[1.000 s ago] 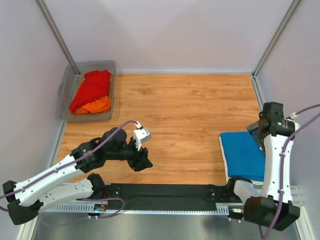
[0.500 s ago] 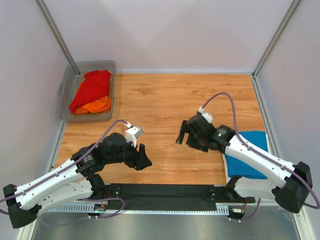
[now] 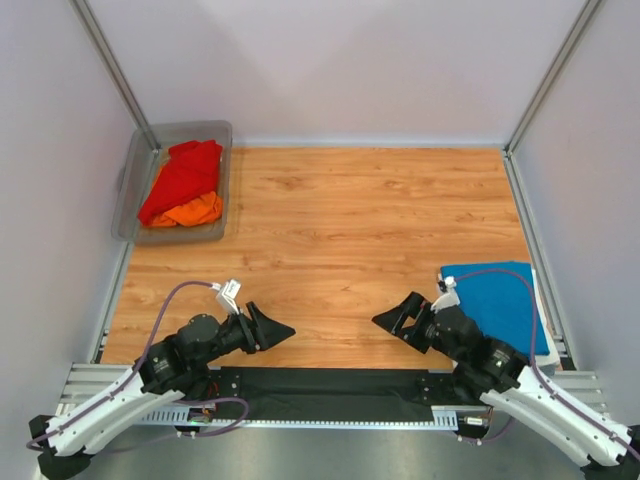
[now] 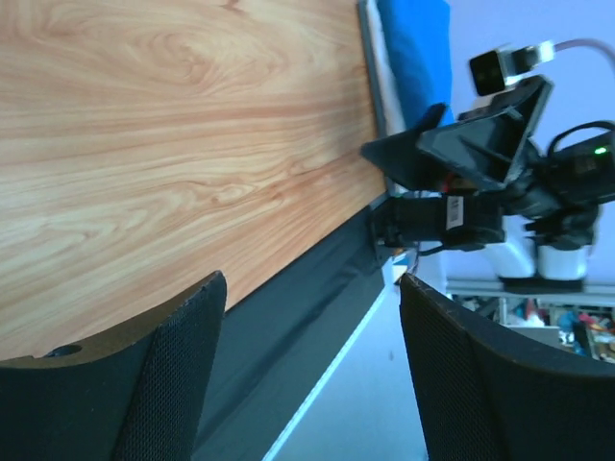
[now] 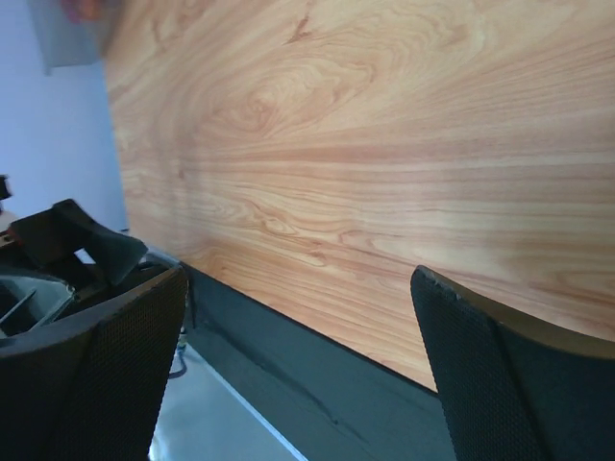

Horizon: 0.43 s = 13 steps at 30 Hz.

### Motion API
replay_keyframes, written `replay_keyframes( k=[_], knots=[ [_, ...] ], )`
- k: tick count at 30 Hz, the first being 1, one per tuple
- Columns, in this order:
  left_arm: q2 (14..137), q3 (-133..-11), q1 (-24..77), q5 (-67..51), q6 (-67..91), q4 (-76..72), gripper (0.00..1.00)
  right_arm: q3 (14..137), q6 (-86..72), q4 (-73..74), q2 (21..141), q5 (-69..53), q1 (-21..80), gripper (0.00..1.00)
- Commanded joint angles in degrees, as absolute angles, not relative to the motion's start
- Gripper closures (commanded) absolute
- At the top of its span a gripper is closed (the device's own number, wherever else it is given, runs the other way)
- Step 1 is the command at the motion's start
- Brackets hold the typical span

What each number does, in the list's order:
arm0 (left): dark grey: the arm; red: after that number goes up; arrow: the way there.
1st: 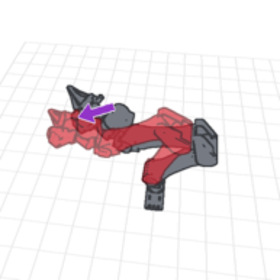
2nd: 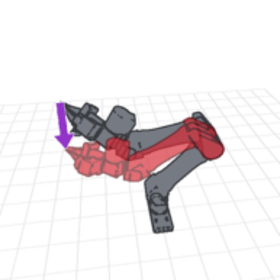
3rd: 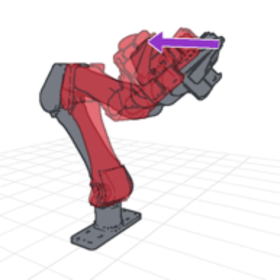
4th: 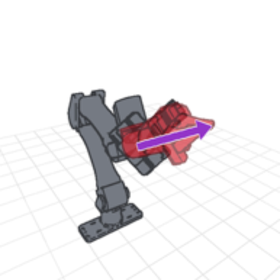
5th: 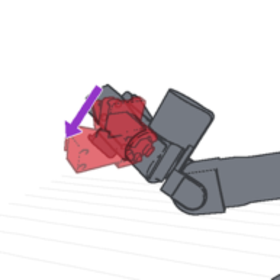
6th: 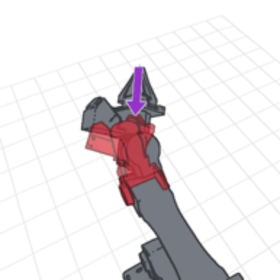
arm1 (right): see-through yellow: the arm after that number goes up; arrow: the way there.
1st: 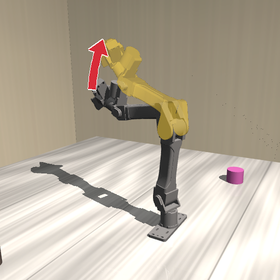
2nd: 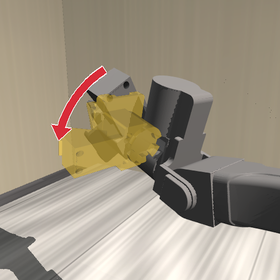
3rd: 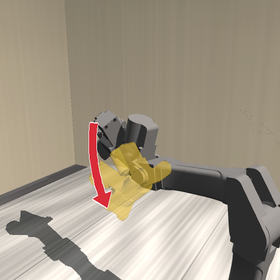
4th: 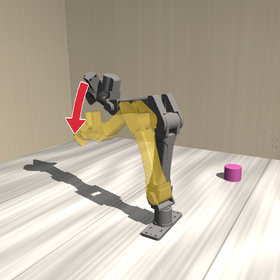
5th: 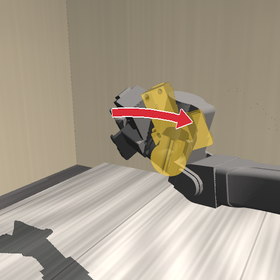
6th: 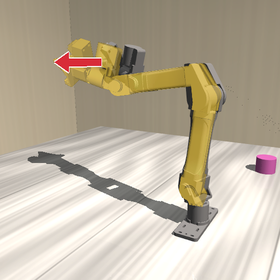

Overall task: Fold and stack the t-shirts
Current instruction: Reset both grippers

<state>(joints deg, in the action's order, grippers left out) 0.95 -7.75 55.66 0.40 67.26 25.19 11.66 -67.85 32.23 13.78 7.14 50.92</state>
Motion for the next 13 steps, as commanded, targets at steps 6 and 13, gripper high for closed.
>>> replay_keyframes(
  k=[6,13],
  knots=[
    [-7.37,4.98,55.55,-2.81,76.54,4.24,0.21,-1.84,-74.27,20.5,-2.82,1.32,51.07,0.0],
    [-6.32,5.27,55.63,-4.22,75.15,2.63,0.2,-4.57,-75.06,16.43,-1.84,-1.14,51.15,0.0]
  ],
)
